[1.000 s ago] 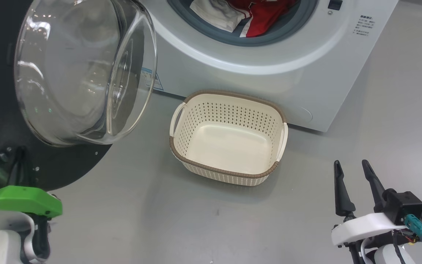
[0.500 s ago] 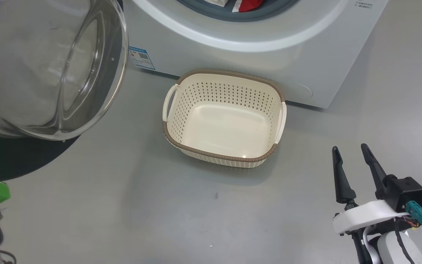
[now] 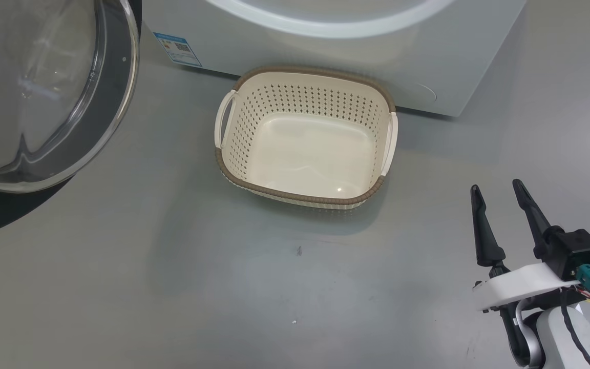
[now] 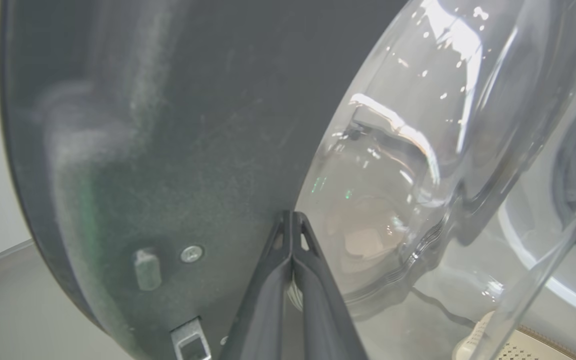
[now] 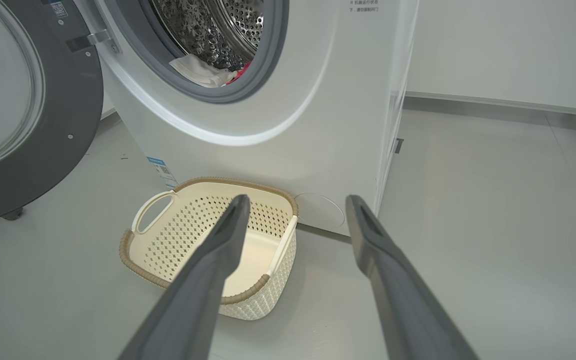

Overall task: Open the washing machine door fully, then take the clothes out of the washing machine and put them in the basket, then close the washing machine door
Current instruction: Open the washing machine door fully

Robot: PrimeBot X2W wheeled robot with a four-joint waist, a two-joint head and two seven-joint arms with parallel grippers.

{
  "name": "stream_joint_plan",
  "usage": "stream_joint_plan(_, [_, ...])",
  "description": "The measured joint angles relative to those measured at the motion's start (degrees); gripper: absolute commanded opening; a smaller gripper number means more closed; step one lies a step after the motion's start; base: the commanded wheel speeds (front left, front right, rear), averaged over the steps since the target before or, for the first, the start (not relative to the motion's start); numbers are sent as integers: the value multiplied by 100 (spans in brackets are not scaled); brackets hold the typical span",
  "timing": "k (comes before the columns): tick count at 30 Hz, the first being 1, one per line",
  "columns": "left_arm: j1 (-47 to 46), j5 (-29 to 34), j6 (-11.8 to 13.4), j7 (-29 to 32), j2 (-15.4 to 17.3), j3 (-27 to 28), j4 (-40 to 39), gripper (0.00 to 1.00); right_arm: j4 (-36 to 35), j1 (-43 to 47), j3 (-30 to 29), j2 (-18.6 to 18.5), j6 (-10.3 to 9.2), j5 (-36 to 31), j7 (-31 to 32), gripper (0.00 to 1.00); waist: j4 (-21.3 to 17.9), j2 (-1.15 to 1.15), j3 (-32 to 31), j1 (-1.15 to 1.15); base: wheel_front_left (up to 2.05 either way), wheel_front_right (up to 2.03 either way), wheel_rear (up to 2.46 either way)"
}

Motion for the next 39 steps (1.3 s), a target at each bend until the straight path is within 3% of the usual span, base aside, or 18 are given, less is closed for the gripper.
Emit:
stream_joint_plan(18, [-461, -70, -89, -119, 87, 24, 721, 0, -21, -138, -71, -80, -19, 0, 58, 100, -61, 0, 212, 0, 0, 0, 0])
stream_joint_plan(30, [-449, 327, -243, -509, -176, -525, 1021, 0, 247, -179, -148, -31, -18, 19, -69, 100, -63, 0, -226, 0, 0, 0, 0])
stream_joint_plan(39, [-125, 563, -494, -639, -321, -948, 1000, 0, 461, -165, -258, 111, -19, 200, -170, 100, -160, 0, -737, 0, 0, 0, 0])
